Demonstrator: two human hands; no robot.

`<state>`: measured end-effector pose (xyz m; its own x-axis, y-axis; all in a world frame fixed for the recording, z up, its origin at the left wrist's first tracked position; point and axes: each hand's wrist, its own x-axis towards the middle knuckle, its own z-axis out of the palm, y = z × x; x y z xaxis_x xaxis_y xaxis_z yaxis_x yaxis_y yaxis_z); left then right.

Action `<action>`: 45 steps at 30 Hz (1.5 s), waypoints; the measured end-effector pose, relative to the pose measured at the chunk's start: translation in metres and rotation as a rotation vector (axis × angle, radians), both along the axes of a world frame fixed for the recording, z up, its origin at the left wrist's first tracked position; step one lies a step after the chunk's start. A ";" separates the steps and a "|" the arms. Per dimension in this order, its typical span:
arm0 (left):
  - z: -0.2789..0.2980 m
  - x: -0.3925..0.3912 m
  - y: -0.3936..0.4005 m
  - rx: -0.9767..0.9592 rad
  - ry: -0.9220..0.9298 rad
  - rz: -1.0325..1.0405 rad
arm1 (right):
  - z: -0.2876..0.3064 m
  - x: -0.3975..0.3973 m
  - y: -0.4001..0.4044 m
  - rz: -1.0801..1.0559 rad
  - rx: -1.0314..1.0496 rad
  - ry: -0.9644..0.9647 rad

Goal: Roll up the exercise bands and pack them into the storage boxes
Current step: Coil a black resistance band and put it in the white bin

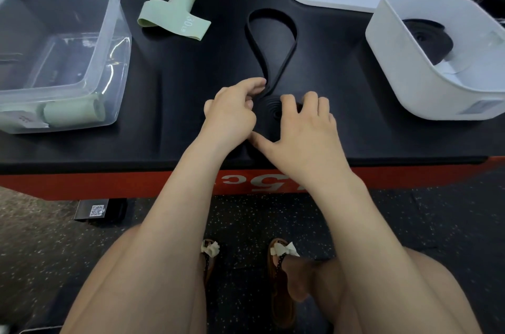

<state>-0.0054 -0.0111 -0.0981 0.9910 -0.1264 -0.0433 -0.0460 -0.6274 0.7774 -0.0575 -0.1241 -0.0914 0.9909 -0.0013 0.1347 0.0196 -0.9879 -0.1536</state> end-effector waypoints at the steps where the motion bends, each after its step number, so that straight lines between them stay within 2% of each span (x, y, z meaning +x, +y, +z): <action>1: 0.001 0.000 0.000 -0.015 -0.010 -0.006 | 0.000 0.002 -0.003 0.018 0.037 0.017; 7: 0.005 -0.001 0.000 -0.062 -0.029 0.036 | 0.007 0.007 -0.019 0.129 0.216 0.144; 13: 0.006 -0.002 0.002 0.015 -0.070 0.061 | 0.015 0.010 -0.036 0.283 0.322 0.287; 23: 0.009 -0.002 0.009 -0.003 -0.007 0.043 | 0.018 0.022 -0.054 0.397 0.468 0.365; 26: 0.009 -0.002 0.007 -0.019 -0.011 0.062 | 0.022 0.019 -0.053 0.290 0.384 0.345; 28: 0.009 -0.002 0.005 -0.028 -0.010 0.068 | 0.028 0.013 -0.048 0.159 0.202 0.339; 31: 0.008 -0.003 0.002 -0.051 -0.016 0.055 | 0.029 0.003 -0.031 0.093 0.006 0.329; 35: 0.006 -0.002 0.001 -0.083 0.003 0.047 | 0.021 -0.001 -0.008 0.011 -0.124 0.176; 37: 0.007 -0.002 0.000 -0.100 0.001 0.012 | 0.016 -0.002 -0.001 -0.019 -0.158 0.106; 40: 0.007 -0.003 0.000 -0.101 -0.016 -0.014 | 0.011 0.001 -0.002 0.000 -0.158 0.105; 45: 0.010 -0.001 0.002 -0.063 -0.018 0.033 | 0.017 0.009 -0.021 0.119 0.049 0.217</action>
